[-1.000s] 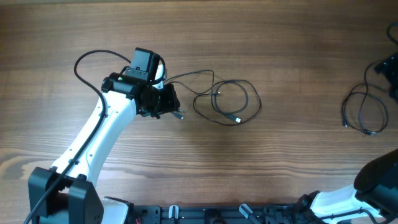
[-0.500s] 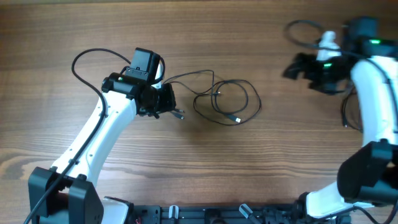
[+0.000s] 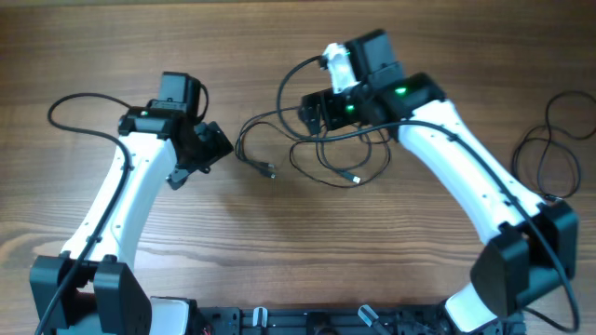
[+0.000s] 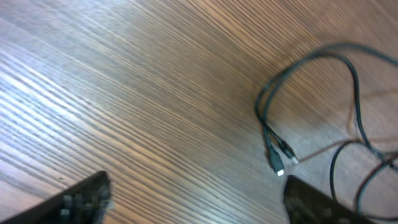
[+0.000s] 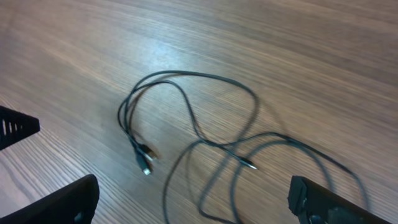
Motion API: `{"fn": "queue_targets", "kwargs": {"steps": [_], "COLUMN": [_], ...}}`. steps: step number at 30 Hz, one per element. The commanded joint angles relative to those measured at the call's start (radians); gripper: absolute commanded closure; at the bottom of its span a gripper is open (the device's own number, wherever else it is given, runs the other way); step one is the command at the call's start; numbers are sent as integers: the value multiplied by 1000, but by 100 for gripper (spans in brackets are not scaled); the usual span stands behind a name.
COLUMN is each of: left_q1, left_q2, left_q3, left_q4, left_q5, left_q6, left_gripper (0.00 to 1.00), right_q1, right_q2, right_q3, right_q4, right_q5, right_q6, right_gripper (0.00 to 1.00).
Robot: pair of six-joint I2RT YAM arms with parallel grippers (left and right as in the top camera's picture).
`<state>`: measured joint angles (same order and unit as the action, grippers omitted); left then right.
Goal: Untangle cables
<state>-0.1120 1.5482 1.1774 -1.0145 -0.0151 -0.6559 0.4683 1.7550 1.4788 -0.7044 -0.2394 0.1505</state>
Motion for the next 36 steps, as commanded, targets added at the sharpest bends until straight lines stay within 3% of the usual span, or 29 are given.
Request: {"fn": "queue_targets", "kwargs": {"steps": [1,7,9,11,12,18,21,25,29,32,36], "left_q1": [41,43,43,43,43,43,43,42,42,42,42], "left_q2": [6,6,6,6,6,6,6,6,6,6,6], "left_q3": [-2,-2,-2,-2,-2,-2,-2,-2,-2,-2,-2], "left_q4": [-5,-3,-3,-3,-3,-2,4,3,3,3,5], "left_q5": [-20,-20,-20,-20,-20,-20,-20,-20,-20,-20,-20], "left_q6": [-6,-3,-3,-3,-3,-4,-4,-4,-4,-4,-4], "left_gripper": [2,0,0,0,0,0,0,0,0,0,0], "right_q1": [32,39,39,39,37,-18,-82,-189,-333,-443,-531], "right_q2": [100,238,266,267,260,132,36,-99,-237,-291,-304], "right_q3": [-2,-2,-2,-2,1,161,315,428,435,435,434], "right_q4": [34,37,31,27,25,-149,-201,-107,9,26,13], "right_q5": [107,104,77,56,56,40,-112,-245,-239,-240,-400], "right_q6": [151,286,305,304,301,232,187,228,315,383,425], "right_gripper": [1,23,53,91,96,96,96,96,96,96,96]}}
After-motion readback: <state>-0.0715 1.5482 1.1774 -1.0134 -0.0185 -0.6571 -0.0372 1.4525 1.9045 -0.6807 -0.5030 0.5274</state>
